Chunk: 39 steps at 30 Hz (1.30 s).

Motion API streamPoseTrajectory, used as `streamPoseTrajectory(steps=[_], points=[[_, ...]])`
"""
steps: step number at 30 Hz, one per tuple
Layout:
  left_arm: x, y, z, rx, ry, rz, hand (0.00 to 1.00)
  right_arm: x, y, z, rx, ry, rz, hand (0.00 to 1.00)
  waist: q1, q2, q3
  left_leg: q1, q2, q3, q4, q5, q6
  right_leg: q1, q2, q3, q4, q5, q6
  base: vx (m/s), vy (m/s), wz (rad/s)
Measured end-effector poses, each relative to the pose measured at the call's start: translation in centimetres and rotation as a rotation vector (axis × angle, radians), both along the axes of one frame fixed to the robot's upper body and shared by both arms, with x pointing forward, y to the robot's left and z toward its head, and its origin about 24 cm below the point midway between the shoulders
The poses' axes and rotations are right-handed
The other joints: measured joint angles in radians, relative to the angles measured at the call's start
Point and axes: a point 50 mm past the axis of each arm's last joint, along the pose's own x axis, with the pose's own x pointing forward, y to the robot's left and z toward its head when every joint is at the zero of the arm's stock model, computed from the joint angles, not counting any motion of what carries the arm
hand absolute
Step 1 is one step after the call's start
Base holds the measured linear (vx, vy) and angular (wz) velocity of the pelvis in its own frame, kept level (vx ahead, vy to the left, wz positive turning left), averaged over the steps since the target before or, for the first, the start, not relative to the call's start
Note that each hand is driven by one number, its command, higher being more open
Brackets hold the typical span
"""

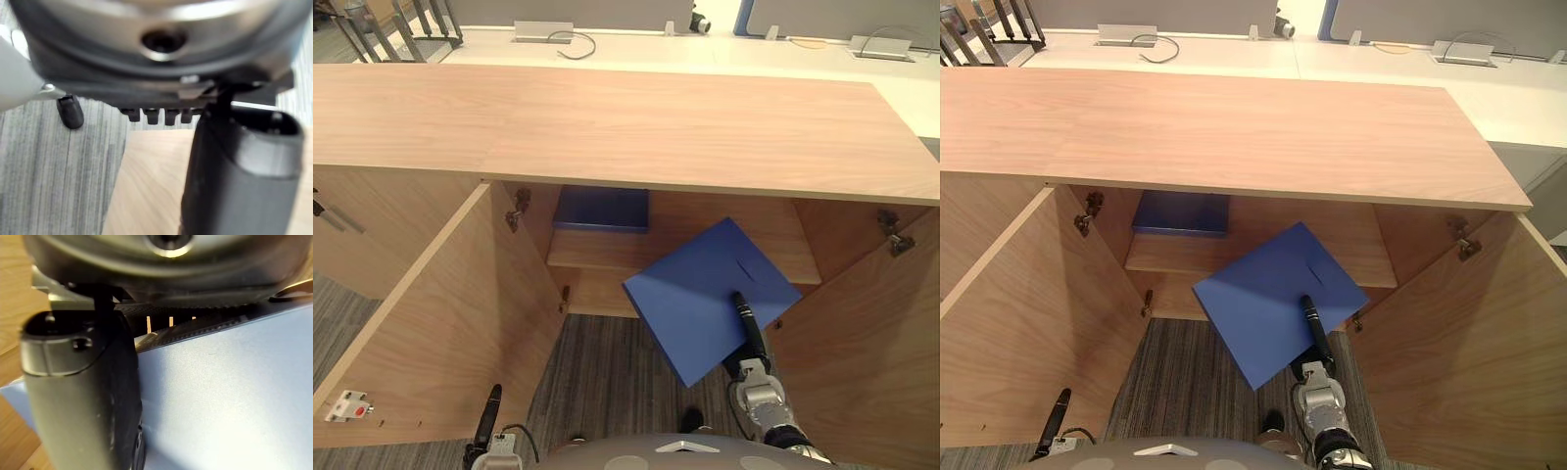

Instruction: Walk over to the cabinet, pick up the folder, carry it to the office cabinet, place the folder inside the office cabinet, then close the office cabinet door

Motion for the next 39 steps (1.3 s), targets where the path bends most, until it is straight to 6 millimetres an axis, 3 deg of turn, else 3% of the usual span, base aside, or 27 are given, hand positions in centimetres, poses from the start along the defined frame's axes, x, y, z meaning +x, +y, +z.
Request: streamPoseTrajectory(steps=[6, 11, 15, 18, 22, 27, 31, 34, 39], points=[[0.5, -0.6, 0.0, -0.009, -0.02, -0.003, 1.0, 0.4, -1.0, 0.7, -0.002, -0.025, -0.102, 0.0, -0.001, 0.007, 0.006, -0.014, 0.002, -0.024, -0.003, 0.012, 0.0, 0.001, 0.0, -0.025, 0.001, 0.0, 0.0, -0.02, 0.002, 0.11], [1.8, -1.3, 0.7, 0.011, -0.084, -0.038, 1.0, 2.7, -1.2, 3.4, -0.024, -0.155, -0.197, 0.0, 0.002, 0.025, 0.023, -0.051, 0.022, -0.033, 0.066, 0.001, 0.0, 0.009, -0.001, -0.048, 0.006, -0.005, -0.004, -0.02, -0.001, 0.14], [2.7, -1.1, 1.5, 0.047, -0.116, -0.071, 1.0, 4.9, -0.2, 6.4, 0.0, -0.288, -0.243, 0.0, 0.025, 0.049, 0.054, -0.132, 0.074, 0.015, 0.308, -0.068, 0.052, 0.039, 0.016, -0.044, 0.006, -0.037, -0.014, -0.07, -0.009, -0.04], [3.2, -0.3, 2.4, 0.091, -0.148, -0.069, 1.0, 5.8, -0.6, 8.6, -0.006, -0.36, -0.28, 0.0, 0.032, 0.062, 0.06, -0.158, 0.084, 0.037, 0.34, -0.057, 0.07, 0.016, 0.012, -0.04, 0.021, -0.044, -0.022, -0.05, 0.023, -0.02], [2.7, 0.3, 2.9, 0.116, -0.153, -0.067, 1.0, 6.0, -0.7, 9.4, -0.011, -0.369, -0.302, 0.0, 0.047, 0.06, 0.064, -0.166, 0.068, 0.07, 0.323, -0.038, 0.081, -0.051, -0.015, -0.003, 0.075, -0.058, -0.021, -0.04, 0.094, -0.26], [2.1, 0.9, 3.5, 0.149, -0.15, -0.056, 1.0, 5.8, 0.4, 9.9, 0.02, -0.375, -0.268, 0.0, 0.052, 0.038, 0.085, -0.129, 0.057, 0.105, 0.279, -0.044, 0.078, -0.075, -0.021, 0.035, 0.095, -0.055, -0.017, -0.03, 0.08, -0.25], [2.4, 1.0, 4.0, 0.167, -0.165, -0.08, 1.0, 6.3, 1.6, 11.3, 0.026, -0.434, -0.215, 0.0, 0.055, 0.039, 0.122, -0.141, 0.054, 0.141, 0.26, -0.089, 0.065, -0.176, -0.038, 0.079, 0.196, -0.076, -0.017, -0.05, 0.094, -0.27], [3.0, 0.9, 4.3, 0.176, -0.18, -0.094, 1.0, 6.7, 2.5, 12.0, 0.033, -0.467, -0.177, 0.0, 0.056, 0.024, 0.136, -0.175, 0.037, 0.171, 0.278, -0.1, 0.067, -0.262, -0.071, 0.119, 0.291, -0.095, -0.013, -0.03, 0.053, -0.27], [3.5, 0.5, 4.5, 0.174, -0.186, -0.119, 1.0, 7.6, 3.9, 13.3, 0.054, -0.518, -0.125, 0.0, 0.057, 0.024, 0.165, -0.246, 0.04, 0.189, 0.398, -0.163, 0.072, -0.375, -0.109, 0.17, 0.442, -0.145, -0.006, -0.05, 0.029, -0.15]])
